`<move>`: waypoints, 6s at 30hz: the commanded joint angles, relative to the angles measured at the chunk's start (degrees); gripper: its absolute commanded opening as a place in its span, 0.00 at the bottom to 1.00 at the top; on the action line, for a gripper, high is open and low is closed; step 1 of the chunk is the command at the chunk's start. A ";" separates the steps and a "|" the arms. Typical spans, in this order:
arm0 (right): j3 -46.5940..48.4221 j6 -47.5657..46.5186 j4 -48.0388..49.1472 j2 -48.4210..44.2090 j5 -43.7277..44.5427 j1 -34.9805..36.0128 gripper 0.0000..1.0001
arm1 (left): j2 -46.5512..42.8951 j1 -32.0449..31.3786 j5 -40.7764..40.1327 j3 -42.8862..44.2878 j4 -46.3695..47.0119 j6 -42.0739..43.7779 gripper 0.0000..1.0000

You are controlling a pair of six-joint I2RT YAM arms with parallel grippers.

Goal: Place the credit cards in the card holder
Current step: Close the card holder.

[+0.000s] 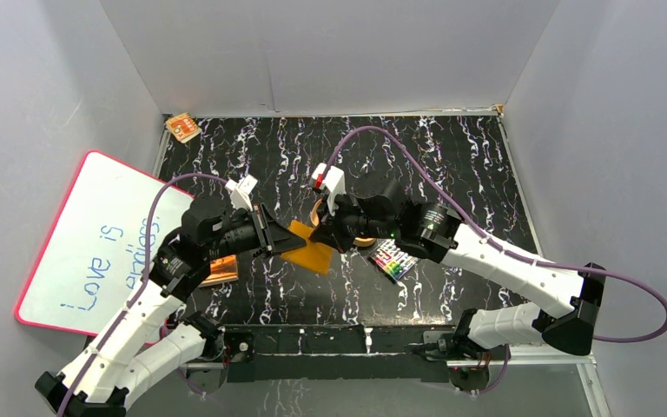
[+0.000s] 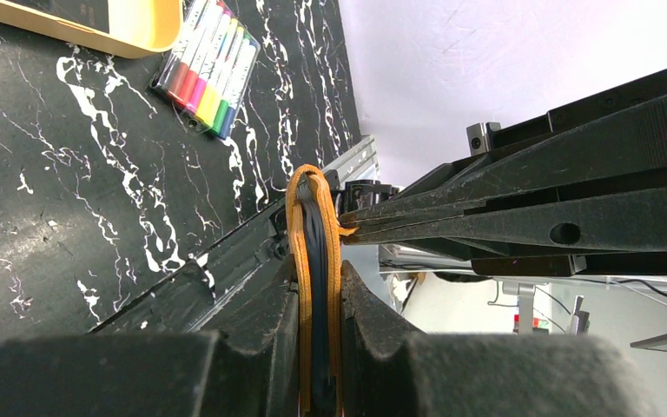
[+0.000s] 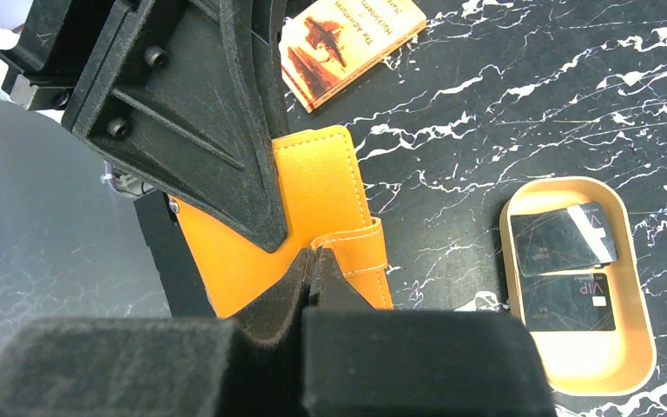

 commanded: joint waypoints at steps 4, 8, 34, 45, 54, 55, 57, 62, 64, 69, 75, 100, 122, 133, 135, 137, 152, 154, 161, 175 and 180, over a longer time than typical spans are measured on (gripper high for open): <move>-2.83 2.48 -1.15 3.98 -4.93 3.48 0.00 | -3.10 -0.69 6.73 3.24 18.10 -5.15 0.00; -3.26 2.60 -1.07 4.16 -4.77 3.85 0.00 | -3.58 -0.69 6.41 3.34 20.23 -5.51 0.00; -4.26 4.95 -0.10 6.37 -5.64 5.33 0.00 | -5.48 -0.69 5.75 2.78 24.73 -8.10 0.00; -3.41 4.63 -1.25 3.20 -2.89 5.40 0.00 | -6.70 -0.69 2.65 3.74 14.22 -1.90 0.00; -1.81 4.45 -2.62 -0.27 0.16 5.36 0.00 | -7.13 -0.69 1.21 3.23 10.60 -0.53 0.00; -1.80 4.62 -2.45 -0.54 0.10 5.39 0.00 | -7.11 -0.69 1.16 3.27 10.43 -0.43 0.00; -1.89 5.06 -1.94 -1.10 -0.12 5.40 0.00 | -7.03 -0.69 0.93 3.27 9.96 -0.25 0.00; -2.08 5.64 -0.63 -2.47 -0.54 5.40 0.00 | -7.01 -0.69 0.24 3.40 8.29 0.39 0.00; -2.06 5.72 -0.35 -2.79 -1.10 5.40 0.03 | -7.04 -0.69 0.08 3.21 8.14 0.41 0.00; -1.85 6.08 0.32 -3.62 -2.60 5.34 0.36 | -7.09 -0.69 -0.21 3.01 7.91 0.60 0.00; -0.13 6.80 0.63 -5.53 -3.65 5.31 0.56 | -7.16 -0.69 -0.06 2.87 7.46 1.14 0.00; 1.02 9.15 5.28 -10.36 11.69 3.70 0.99 | -10.62 -0.69 8.26 0.55 11.05 7.39 0.00; -0.41 9.82 5.15 -15.81 6.11 3.56 0.97 | -12.35 -0.69 3.50 2.35 8.77 9.77 0.00; -7.06 15.67 13.89 -17.18 -10.66 1.71 0.85 | -13.85 -0.69 14.27 4.68 18.10 11.27 0.00; -9.65 19.66 21.74 -16.70 -14.32 1.36 0.79 | -13.11 -0.73 16.58 4.42 22.25 10.50 0.00; -10.72 21.46 25.86 -16.18 -16.17 1.16 0.72 | -12.64 -0.69 16.93 4.54 22.98 10.37 0.00; -13.36 28.57 38.04 -15.76 -19.18 0.98 0.00 | -13.09 -0.69 6.05 6.78 13.50 13.82 0.39; -12.94 28.06 37.72 -16.04 -16.91 0.99 0.00 | -13.97 -0.69 1.90 6.97 11.60 13.40 0.67; -16.19 27.98 47.23 -18.04 -5.58 0.96 0.00 | -18.24 -0.69 -7.17 2.47 17.96 7.25 0.83; -18.62 32.68 70.87 -11.73 -3.64 1.00 0.00 | -8.56 -0.69 -6.16 1.80 40.62 4.38 0.81; -18.98 33.90 72.79 -10.78 -3.41 1.01 0.00 | -6.23 -0.69 -4.35 2.57 44.74 4.16 0.76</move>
